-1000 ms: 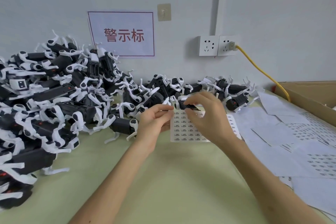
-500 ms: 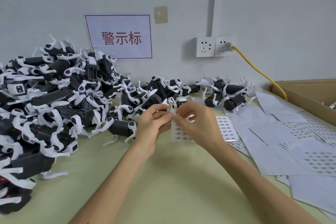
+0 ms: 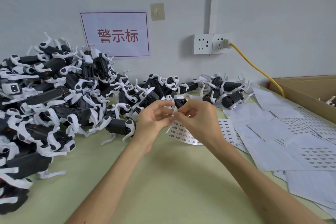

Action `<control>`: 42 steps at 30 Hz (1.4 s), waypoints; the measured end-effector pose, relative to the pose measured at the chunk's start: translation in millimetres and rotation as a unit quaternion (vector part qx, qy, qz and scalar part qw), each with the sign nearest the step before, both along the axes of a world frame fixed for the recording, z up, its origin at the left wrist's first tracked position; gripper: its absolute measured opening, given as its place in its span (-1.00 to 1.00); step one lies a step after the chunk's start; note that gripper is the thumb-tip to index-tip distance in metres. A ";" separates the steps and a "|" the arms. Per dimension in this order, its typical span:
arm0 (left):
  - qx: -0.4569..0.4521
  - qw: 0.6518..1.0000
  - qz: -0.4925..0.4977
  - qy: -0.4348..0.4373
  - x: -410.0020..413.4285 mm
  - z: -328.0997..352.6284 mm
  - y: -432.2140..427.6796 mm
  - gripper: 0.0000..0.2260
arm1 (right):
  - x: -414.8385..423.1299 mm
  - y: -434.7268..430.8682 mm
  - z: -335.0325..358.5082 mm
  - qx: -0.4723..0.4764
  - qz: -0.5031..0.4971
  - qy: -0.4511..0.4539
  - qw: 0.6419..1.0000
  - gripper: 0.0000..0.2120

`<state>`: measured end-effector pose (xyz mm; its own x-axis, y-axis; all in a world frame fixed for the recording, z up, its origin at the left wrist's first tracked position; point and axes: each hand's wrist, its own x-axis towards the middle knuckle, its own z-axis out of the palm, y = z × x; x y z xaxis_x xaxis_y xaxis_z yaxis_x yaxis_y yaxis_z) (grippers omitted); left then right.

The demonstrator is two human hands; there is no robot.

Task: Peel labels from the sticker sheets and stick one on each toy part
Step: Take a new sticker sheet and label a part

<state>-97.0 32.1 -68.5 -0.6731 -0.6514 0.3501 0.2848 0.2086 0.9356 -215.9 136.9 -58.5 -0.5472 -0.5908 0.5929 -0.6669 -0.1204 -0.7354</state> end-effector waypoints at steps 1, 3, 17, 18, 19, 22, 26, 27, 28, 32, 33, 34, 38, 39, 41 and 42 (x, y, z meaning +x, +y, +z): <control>-0.003 1.000 0.006 -0.001 -0.2 0.2 0.3 -0.69 | -0.1 -0.2 -0.5 0.002 0.002 -0.003 1.000 -0.78; -0.003 1.000 0.014 -0.002 -0.4 0.1 0.8 -0.70 | -0.1 -0.7 -1.4 0.011 0.003 -0.009 1.000 -0.84; 0.018 1.000 0.023 -0.009 -2.2 -3.2 -3.8 -0.63 | -6.0 1.4 3.5 0.020 0.001 -0.023 1.000 -0.88; 0.026 0.999 0.029 -0.011 -2.5 -3.5 -4.8 -0.64 | -6.7 1.3 3.9 0.021 -0.003 -0.029 0.999 -0.88; 0.035 0.999 0.034 -0.018 -2.6 -4.5 -6.3 -0.65 | -7.5 1.4 4.7 0.018 -0.008 -0.036 0.999 -0.88; 0.056 0.995 0.029 -0.074 -3.3 -8.2 -10.2 -0.62 | -11.4 4.2 9.3 -0.005 0.004 -0.051 0.999 -0.88; 0.026 0.994 0.057 -0.094 -6.4 -10.6 -7.6 -0.78 | -12.3 8.1 11.8 0.000 0.048 0.027 0.998 -0.90; 0.017 0.994 0.063 -0.087 -5.7 -8.6 -6.9 -0.84 | -11.8 8.1 11.2 0.002 0.050 0.051 0.997 -0.88; 0.016 0.995 0.053 -0.079 -4.1 -5.4 -6.4 -0.84 | -11.8 8.0 10.3 0.003 0.050 0.065 0.997 -0.86; 0.032 0.997 -0.047 -0.053 5.7 7.3 -4.9 -0.65 | -12.8 6.4 6.9 -0.005 0.053 0.086 0.995 -0.85; 0.025 0.997 -0.055 -0.050 6.8 8.1 -4.2 -0.68 | -13.1 6.0 6.5 -0.006 0.049 0.090 0.995 -0.84; 0.023 0.997 -0.058 -0.047 7.3 8.5 -3.3 -0.73 | -13.9 5.7 6.3 -0.007 0.046 0.091 0.995 -0.84; 0.036 0.997 -0.062 -0.034 8.0 8.3 -4.0 -0.86 | -15.2 6.2 6.8 -0.006 0.040 0.090 0.995 -0.85; 0.037 0.997 -0.058 -0.028 8.4 8.8 -4.0 -0.86 | -14.6 5.9 7.1 -0.004 0.041 0.090 0.995 -0.86; 0.038 0.998 -0.039 -0.012 8.6 9.1 -4.1 -0.87 | -13.4 4.5 6.2 -0.005 0.042 0.073 0.996 -0.87; 0.039 0.999 -0.027 -0.003 8.7 9.1 -3.9 -0.87 | -13.4 3.6 5.9 -0.006 0.049 0.047 0.998 -0.86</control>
